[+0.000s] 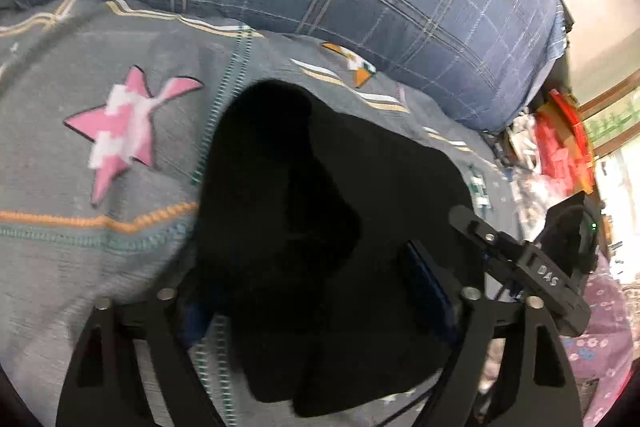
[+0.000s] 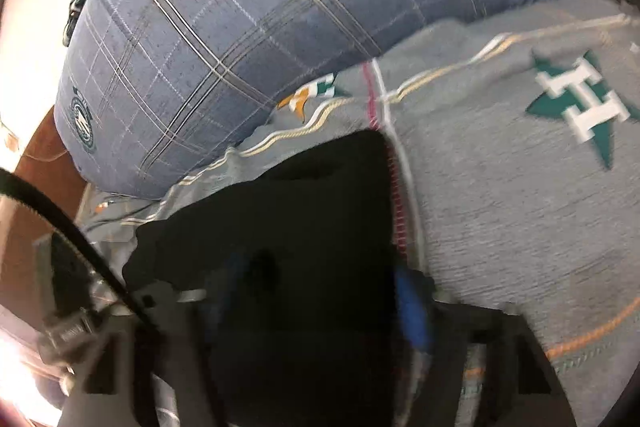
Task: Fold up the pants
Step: 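Grasp the folded pants with the left gripper while the right gripper pinches its end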
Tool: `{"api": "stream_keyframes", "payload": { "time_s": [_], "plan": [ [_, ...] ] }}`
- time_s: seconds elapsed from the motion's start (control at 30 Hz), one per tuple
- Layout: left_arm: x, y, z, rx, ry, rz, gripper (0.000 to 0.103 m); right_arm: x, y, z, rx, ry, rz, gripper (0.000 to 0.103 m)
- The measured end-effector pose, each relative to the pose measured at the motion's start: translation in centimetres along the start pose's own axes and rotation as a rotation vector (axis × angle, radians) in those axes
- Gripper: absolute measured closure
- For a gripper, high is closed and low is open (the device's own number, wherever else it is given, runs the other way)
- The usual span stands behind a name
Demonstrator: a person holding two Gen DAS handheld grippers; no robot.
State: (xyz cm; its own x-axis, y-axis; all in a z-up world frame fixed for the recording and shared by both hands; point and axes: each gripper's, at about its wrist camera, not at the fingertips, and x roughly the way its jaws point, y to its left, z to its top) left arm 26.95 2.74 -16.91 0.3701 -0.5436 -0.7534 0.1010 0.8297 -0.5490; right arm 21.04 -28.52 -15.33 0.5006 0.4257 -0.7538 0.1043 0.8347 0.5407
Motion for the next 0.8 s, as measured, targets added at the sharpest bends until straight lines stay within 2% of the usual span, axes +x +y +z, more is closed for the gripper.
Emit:
{"api": "stream_keyframes", "payload": {
  "time_s": [0.03,0.07,0.1,0.2,0.37,0.47,0.5,0.53,0.57,0.6,0.7,0.8],
  "plan": [
    [-0.3,-0.3,-0.1,0.011,-0.007,0.003,0.032,-0.3,0.4,-0.1,-0.016,-0.012,0.01,0.049],
    [-0.7,-0.6,-0.3,0.023,-0.013,0.003,0.037,-0.6,0.7,-0.2,-0.029,-0.016,0.018,0.064],
    [-1.1,-0.9,-0.3,0.029,-0.016,-0.002,0.041,-1.1,1.3,-0.2,-0.054,-0.023,0.024,0.071],
    [-2.2,-2.0,0.5,0.035,-0.04,-0.03,0.044,-2.6,2.6,0.2,-0.09,-0.049,0.058,0.075],
    [-2.3,-2.7,2.9,0.031,-0.085,-0.005,0.044,-3.7,4.3,1.8,-0.118,-0.115,0.074,0.075],
    [0.4,-1.3,3.9,-0.012,-0.043,0.071,0.041,-2.2,3.2,2.5,-0.097,-0.094,0.036,0.075],
    [1.4,-0.5,3.9,-0.033,-0.016,0.102,0.037,-1.3,2.7,2.6,-0.095,-0.075,0.012,0.072],
    [1.7,0.0,3.9,-0.061,-0.002,0.075,0.037,-0.2,2.1,2.4,-0.093,-0.043,-0.032,0.067],
    [1.5,0.3,3.8,-0.1,0.02,0.02,0.037,0.5,1.7,2.3,-0.101,-0.025,-0.077,0.057],
    [1.0,0.4,3.7,-0.112,0.025,0.002,0.038,0.7,1.5,2.0,-0.108,-0.017,-0.109,0.049],
    [-2.2,-0.4,3.7,-0.072,-0.017,-0.05,0.039,-1.4,1.8,1.6,-0.112,-0.078,-0.103,0.048],
    [-4.9,-1.2,4.4,-0.052,-0.107,-0.103,0.038,-4.0,3.3,2.4,-0.152,-0.177,-0.068,0.048]
  ]
}}
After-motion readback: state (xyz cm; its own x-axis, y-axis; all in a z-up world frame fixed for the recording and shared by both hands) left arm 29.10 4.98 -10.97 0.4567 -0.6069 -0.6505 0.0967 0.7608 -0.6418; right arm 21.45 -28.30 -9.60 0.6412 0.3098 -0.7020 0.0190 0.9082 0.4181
